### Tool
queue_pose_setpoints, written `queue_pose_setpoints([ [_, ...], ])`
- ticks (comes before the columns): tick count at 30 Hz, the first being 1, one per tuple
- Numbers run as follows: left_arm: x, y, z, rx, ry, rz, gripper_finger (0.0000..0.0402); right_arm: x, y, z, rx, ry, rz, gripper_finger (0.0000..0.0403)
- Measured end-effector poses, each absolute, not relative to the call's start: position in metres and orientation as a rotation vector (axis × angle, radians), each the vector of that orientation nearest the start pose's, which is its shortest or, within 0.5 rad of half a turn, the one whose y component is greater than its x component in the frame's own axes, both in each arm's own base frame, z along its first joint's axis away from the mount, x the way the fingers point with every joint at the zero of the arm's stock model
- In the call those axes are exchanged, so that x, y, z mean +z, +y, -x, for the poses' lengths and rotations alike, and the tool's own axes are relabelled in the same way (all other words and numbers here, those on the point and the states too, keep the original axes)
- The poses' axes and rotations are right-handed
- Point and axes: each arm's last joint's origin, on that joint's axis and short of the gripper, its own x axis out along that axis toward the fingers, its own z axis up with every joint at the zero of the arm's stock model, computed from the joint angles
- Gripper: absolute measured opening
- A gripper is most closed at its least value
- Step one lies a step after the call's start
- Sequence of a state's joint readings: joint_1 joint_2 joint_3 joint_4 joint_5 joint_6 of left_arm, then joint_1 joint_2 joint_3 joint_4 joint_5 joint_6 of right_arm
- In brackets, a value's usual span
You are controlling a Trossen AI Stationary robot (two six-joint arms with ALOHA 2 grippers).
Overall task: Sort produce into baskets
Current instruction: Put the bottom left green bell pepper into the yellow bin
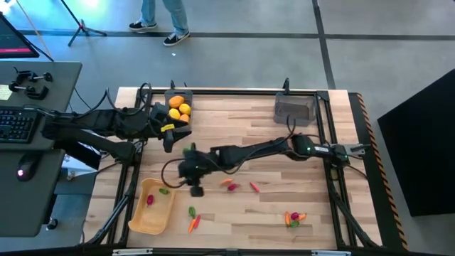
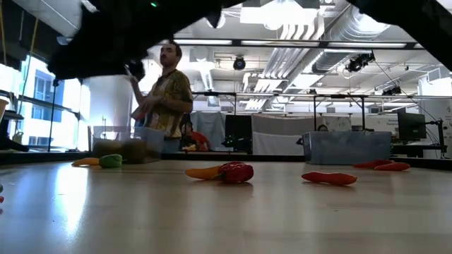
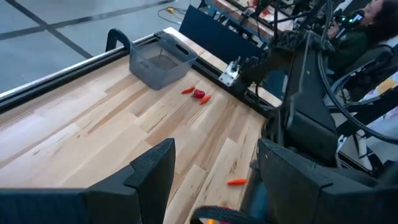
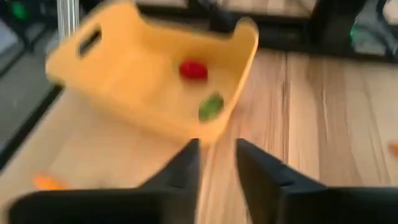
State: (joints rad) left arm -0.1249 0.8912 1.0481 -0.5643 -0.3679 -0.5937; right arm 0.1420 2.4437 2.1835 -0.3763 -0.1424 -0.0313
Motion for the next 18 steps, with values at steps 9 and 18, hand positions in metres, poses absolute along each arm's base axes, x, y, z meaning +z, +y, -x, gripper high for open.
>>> queue_pose_setpoints([
  [9,0.373,-0.010,-0.166,0.346,0.288,0.460,0.0213,0.196,0.070,-0.456,0.295,0.825,-0.021,0.0003],
  [18,0.352,-0.019,-0.185,0.216,0.508,0.497,0.0213,0.197,0.073,-0.326,-0.014,0.674,-0.365,0.0001],
])
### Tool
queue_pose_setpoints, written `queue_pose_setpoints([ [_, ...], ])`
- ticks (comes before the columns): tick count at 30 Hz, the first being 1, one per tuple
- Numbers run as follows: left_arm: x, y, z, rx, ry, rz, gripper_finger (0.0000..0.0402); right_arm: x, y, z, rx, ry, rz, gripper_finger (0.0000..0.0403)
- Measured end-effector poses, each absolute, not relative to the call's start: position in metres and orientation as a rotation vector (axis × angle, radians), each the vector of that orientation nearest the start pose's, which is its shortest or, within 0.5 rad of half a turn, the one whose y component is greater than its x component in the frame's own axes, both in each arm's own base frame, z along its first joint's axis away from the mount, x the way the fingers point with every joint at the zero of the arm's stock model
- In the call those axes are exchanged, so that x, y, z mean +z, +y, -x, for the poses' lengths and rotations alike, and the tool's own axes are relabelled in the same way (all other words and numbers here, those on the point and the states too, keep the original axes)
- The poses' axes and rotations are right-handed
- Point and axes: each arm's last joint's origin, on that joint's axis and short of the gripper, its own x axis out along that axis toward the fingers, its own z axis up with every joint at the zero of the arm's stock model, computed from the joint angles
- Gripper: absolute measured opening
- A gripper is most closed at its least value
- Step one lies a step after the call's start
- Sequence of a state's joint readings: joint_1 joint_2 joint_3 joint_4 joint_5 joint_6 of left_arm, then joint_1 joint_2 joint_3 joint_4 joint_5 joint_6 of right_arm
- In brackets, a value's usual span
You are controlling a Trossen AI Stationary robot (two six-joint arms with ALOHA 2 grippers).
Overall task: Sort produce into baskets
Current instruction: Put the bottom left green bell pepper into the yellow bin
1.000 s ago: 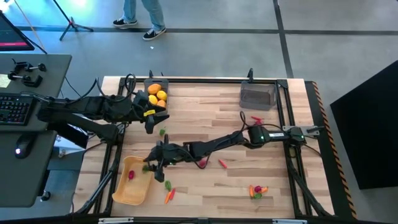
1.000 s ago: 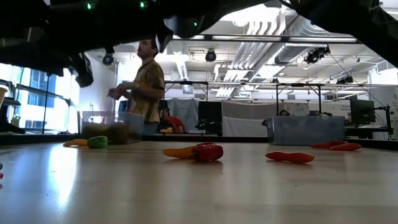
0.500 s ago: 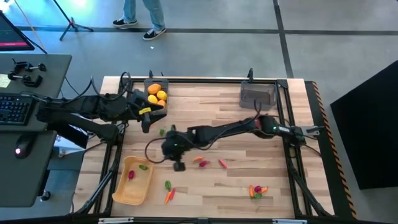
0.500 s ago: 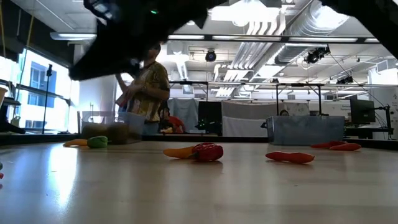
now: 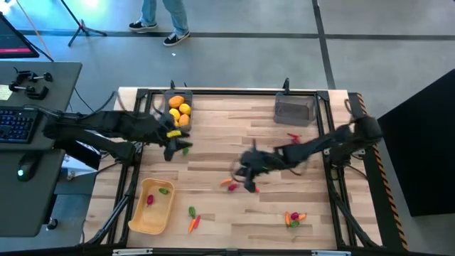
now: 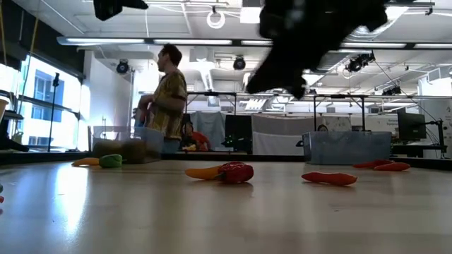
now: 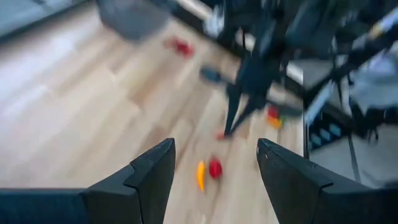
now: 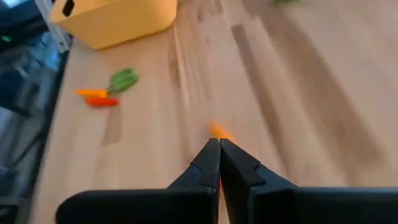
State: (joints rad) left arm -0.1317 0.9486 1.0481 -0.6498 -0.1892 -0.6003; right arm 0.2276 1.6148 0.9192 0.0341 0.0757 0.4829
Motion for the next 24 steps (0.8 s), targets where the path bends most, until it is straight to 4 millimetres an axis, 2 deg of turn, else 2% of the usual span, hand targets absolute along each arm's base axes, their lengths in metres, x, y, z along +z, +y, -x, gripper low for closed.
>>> queue_pose_setpoints([
  [3,0.336,-0.029,-0.204,0.158,0.622,0.476,0.0213,0.201,0.084,-0.298,-0.026,0.626,-0.465,0.0001],
  [8,0.303,-0.061,-0.237,-0.040,0.857,0.353,0.0213,0.206,0.097,-0.276,-0.061,0.582,-0.488,0.0000],
  [11,0.287,-0.088,-0.251,-0.159,0.985,0.158,0.0213,0.208,0.101,-0.275,-0.061,0.566,-0.481,0.0000],
  [15,0.263,-0.128,-0.257,-0.403,1.153,-0.235,0.0213,0.205,0.100,-0.275,-0.069,0.584,-0.473,0.0000],
  [20,0.235,-0.170,-0.270,-0.612,1.160,-0.582,0.0213,0.201,0.095,-0.273,-0.096,0.626,-0.448,0.0000],
  [24,0.209,-0.189,-0.277,-0.714,1.196,-0.727,0.0213,0.199,0.093,-0.272,-0.107,0.655,-0.451,0.0000],
])
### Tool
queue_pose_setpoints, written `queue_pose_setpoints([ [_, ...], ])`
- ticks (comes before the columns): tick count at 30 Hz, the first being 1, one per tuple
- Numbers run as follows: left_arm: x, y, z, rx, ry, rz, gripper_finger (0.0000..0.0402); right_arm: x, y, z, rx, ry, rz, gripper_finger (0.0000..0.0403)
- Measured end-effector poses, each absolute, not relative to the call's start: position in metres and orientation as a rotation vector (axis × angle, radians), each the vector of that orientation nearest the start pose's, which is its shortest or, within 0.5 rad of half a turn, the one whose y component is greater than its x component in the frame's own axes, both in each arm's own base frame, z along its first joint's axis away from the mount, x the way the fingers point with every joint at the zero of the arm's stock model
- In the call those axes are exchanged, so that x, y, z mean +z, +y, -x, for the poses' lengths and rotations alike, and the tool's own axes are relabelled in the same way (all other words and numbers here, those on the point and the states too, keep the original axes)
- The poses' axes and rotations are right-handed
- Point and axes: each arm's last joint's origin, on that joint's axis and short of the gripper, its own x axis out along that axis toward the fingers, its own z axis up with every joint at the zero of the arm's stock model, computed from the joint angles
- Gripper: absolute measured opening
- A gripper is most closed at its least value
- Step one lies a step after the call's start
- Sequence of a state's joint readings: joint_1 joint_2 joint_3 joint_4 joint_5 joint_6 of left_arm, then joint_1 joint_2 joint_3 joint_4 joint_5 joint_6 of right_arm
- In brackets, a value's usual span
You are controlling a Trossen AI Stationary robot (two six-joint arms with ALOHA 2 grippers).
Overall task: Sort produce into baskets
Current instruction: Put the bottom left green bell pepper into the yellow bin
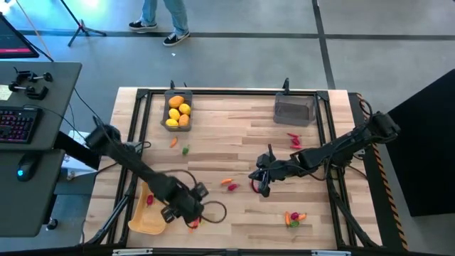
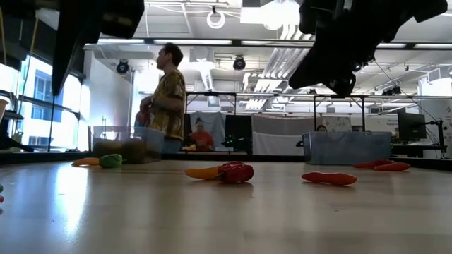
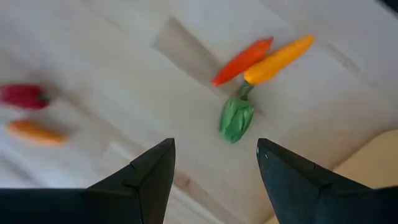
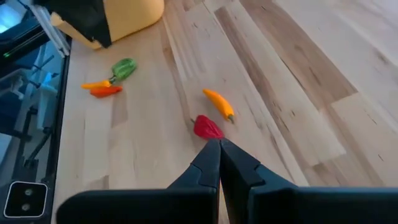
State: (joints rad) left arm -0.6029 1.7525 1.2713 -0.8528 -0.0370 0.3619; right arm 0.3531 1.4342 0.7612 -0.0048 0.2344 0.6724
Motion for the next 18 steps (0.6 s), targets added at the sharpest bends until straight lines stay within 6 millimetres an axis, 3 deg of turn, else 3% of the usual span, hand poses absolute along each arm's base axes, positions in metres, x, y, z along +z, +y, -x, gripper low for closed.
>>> queue_pose_setpoints([
  [4,0.189,-0.195,-0.281,-0.743,1.242,-0.767,0.0213,0.198,0.094,-0.272,-0.107,0.664,-0.451,0.0000],
  [14,0.172,-0.195,-0.292,-0.823,1.258,-0.671,0.0213,0.198,0.093,-0.272,-0.111,0.669,-0.448,0.0000],
  [18,0.165,-0.197,-0.293,-0.853,1.265,-0.712,0.0213,0.198,0.093,-0.272,-0.110,0.669,-0.448,0.0000],
])
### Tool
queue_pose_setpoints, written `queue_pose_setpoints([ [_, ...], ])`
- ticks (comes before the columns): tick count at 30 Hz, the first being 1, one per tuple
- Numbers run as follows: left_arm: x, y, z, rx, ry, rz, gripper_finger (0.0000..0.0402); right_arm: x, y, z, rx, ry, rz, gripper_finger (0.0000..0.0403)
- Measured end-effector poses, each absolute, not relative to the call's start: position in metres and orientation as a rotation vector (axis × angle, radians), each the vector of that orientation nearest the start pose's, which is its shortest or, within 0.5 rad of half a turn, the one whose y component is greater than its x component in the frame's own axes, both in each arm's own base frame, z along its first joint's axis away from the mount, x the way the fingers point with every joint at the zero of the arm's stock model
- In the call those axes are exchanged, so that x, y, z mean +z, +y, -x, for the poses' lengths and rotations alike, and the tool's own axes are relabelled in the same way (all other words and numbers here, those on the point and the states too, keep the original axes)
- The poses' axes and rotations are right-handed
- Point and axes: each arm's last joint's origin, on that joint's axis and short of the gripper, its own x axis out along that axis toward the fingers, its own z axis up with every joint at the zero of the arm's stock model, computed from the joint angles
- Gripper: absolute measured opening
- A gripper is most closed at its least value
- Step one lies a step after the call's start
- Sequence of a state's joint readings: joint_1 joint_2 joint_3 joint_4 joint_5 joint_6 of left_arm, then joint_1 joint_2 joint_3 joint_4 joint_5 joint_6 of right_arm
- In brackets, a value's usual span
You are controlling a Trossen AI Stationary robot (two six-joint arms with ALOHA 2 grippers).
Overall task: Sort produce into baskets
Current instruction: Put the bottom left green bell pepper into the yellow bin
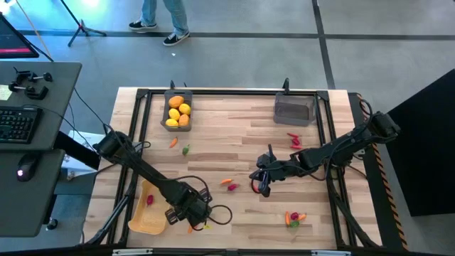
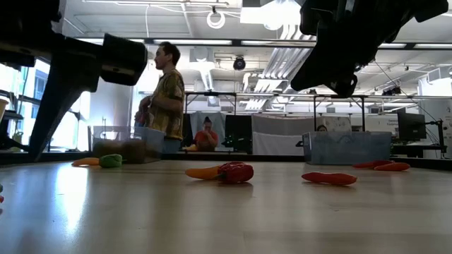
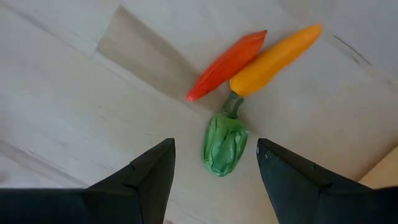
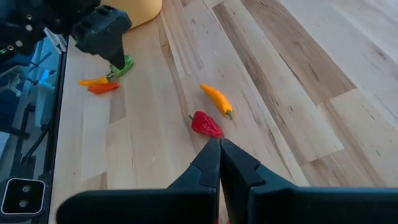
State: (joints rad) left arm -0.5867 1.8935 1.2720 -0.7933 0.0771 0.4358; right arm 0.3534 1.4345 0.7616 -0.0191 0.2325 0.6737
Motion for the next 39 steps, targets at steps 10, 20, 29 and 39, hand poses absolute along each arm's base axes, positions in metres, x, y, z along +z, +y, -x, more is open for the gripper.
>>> queue_pose_setpoints([
  [10,0.149,-0.197,-0.297,-0.846,1.299,-0.723,0.0213,0.196,0.093,-0.270,-0.118,0.690,-0.439,0.0000],
  [20,0.149,-0.194,-0.302,-0.794,1.305,-0.644,0.0087,0.196,0.092,-0.270,-0.121,0.696,-0.438,0.0000],
  [29,0.189,-0.153,-0.302,-0.611,1.364,-0.480,0.0018,0.195,0.092,-0.269,-0.124,0.704,-0.433,0.0000],
  [39,0.295,-0.089,-0.260,-0.088,1.172,0.061,0.0006,0.194,0.092,-0.269,-0.143,0.708,-0.423,0.0000],
])
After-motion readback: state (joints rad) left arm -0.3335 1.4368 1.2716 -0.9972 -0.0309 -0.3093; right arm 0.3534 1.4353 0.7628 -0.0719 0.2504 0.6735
